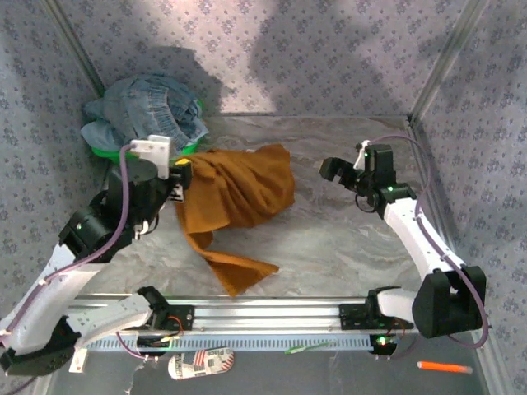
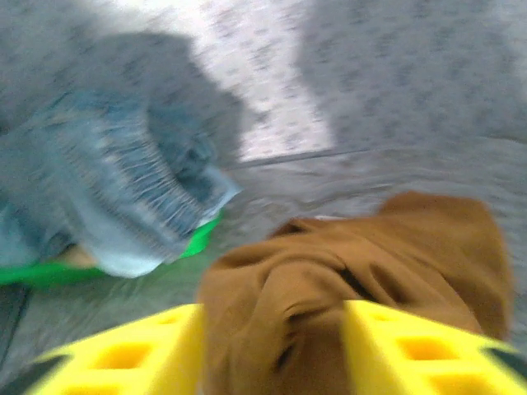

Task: Fold and stack the trousers

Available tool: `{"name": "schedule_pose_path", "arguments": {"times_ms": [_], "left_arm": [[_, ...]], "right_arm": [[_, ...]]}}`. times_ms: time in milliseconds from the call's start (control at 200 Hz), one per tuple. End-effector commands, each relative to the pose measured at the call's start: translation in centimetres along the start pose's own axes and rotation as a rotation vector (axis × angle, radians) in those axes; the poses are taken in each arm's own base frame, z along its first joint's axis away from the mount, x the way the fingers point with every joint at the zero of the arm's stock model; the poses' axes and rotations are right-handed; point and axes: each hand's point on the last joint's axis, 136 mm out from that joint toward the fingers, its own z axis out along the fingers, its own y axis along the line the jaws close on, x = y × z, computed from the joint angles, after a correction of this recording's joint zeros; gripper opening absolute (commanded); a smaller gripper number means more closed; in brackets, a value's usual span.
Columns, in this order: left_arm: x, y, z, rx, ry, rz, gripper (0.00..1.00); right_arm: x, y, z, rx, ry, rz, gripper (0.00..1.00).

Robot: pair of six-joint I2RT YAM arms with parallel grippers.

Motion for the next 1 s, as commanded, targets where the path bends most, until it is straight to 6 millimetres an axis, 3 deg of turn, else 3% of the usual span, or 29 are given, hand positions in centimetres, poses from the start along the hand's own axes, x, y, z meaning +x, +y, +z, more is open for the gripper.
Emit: {"name": "schedule_pose_path", "arguments": {"times_ms": [0,100,190,355,600,720,839,879,929,959,999], "left_arm": [[2.6,4.6,0.8,-0.173,0.067,-0.126,0.70],[3.8,5.7,1.8,-0.191,0.127,-0.184,0.78],[4.3,3.5,3.7,-0.102,0.188,-0.184,0.84],[7.0,-3.8,9.6,0.062,0.351,-0.104,0.99],[10.9,-17.1,17.0,0.219,0.496,0.099,1.00],[13.7,-20.8,20.1,0.216,0.564,0.166,1.00],[16.4,-21.7,22.3,0.196,0.604,0.199,0.99],[17.0,-21.8,22.8,0.194,0.609,0.213,0.94],[17.5,-22.0,23.1,0.204,0.620,0.239,0.78],[17.6,-22.0,23.1,0.205,0.623,0.250,0.64],[17.4,-21.6,23.0,0.194,0.618,0.266,0.32]], "right_arm": [[0.8,0.8,1.2,-0.003,0.035,-0.009,1.00],[1.5,1.3,2.0,-0.002,0.061,-0.022,1.00],[2.1,1.5,2.9,0.002,0.086,-0.033,1.00],[3.6,0.8,4.4,0.033,0.140,-0.032,1.00],[3.8,-3.0,4.1,0.161,0.141,0.030,1.00],[3.9,-4.2,3.6,0.167,0.136,0.073,1.00],[3.9,-4.8,2.9,0.165,0.129,0.086,1.00],[3.8,-4.9,2.7,0.162,0.127,0.087,1.00],[3.8,-4.9,2.5,0.159,0.127,0.085,1.00],[3.9,-4.8,2.5,0.155,0.129,0.082,1.00],[3.9,-4.7,2.5,0.151,0.132,0.081,1.00]]}}
